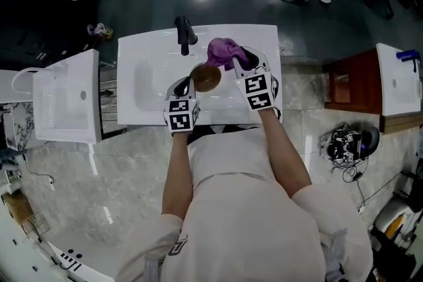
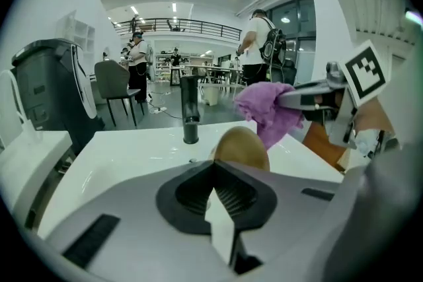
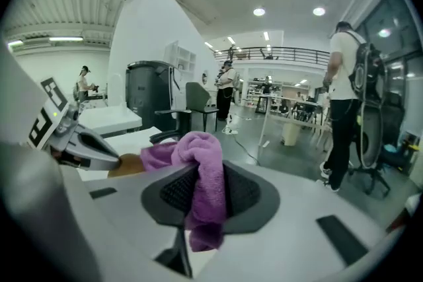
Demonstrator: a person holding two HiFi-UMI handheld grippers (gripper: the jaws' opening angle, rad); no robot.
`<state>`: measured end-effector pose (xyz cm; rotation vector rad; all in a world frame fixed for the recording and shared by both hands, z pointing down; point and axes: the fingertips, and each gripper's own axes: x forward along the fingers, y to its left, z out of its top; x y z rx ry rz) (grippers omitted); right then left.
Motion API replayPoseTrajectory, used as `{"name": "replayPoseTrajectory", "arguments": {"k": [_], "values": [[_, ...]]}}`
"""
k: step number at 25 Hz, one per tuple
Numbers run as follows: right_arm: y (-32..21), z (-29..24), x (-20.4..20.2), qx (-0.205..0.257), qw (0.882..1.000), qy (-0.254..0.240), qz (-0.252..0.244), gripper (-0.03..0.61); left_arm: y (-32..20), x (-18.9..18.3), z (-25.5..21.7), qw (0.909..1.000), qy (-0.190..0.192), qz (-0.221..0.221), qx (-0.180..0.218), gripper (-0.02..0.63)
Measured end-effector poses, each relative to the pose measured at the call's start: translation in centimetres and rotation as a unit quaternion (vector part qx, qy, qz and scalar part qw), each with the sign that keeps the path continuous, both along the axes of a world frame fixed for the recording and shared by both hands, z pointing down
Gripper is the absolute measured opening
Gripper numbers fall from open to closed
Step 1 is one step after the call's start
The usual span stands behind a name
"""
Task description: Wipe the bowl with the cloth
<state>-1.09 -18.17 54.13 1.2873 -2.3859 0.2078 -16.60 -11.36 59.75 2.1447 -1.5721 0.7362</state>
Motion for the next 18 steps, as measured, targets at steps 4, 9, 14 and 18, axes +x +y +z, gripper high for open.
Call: {"name": "replayPoseTrajectory", "arguments": {"k": [4, 9, 14, 18], "values": [[-0.7, -0.4, 1.8, 0.004, 0.999, -0.034, 0.024, 0.092, 0.4, 0.9, 0.2, 0.9981, -0.043, 0.043, 0.014, 0.009], [0.7, 0.4, -0.6, -0.012, 0.997, -0.061, -0.049, 0.092, 0.6, 2.7, -0.3, 0.9849, -0.118, 0.117, 0.05, 0.009], [2.8, 0.8, -4.3, -0.034, 0.987, -0.069, -0.141, 0.092, 0.9, 5.0, -0.9, 0.9581, -0.195, 0.191, 0.087, 0.009], [4.3, 1.8, -5.8, -0.054, 0.979, -0.048, -0.191, 0.092, 0.9, 5.4, -1.8, 0.9548, -0.189, 0.201, 0.111, 0.009]]}}
